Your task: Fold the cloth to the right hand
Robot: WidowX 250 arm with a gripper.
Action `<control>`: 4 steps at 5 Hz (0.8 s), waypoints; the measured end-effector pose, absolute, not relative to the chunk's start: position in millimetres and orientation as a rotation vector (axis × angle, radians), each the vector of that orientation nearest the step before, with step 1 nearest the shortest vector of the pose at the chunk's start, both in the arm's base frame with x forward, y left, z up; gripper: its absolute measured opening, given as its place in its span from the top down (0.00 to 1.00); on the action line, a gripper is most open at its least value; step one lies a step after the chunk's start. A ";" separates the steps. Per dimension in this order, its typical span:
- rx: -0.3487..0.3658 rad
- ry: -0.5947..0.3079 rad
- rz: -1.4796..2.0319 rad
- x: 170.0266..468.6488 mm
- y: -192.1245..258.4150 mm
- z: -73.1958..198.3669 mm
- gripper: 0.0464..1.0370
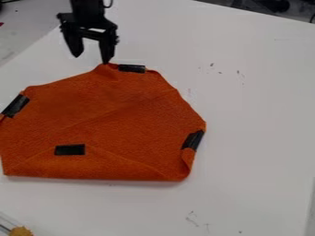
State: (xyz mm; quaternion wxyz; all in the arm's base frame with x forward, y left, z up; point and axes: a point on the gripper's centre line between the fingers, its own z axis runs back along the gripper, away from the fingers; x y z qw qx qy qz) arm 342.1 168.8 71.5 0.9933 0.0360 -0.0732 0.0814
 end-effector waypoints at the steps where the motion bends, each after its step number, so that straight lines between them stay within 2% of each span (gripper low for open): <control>1: 0.072 -0.126 0.257 311.1 203.6 62.2 0.04; 3: 0.068 -0.126 0.330 274.3 232.4 60.4 0.04; 4: 0.088 -0.114 0.308 268.5 238.8 59.2 0.04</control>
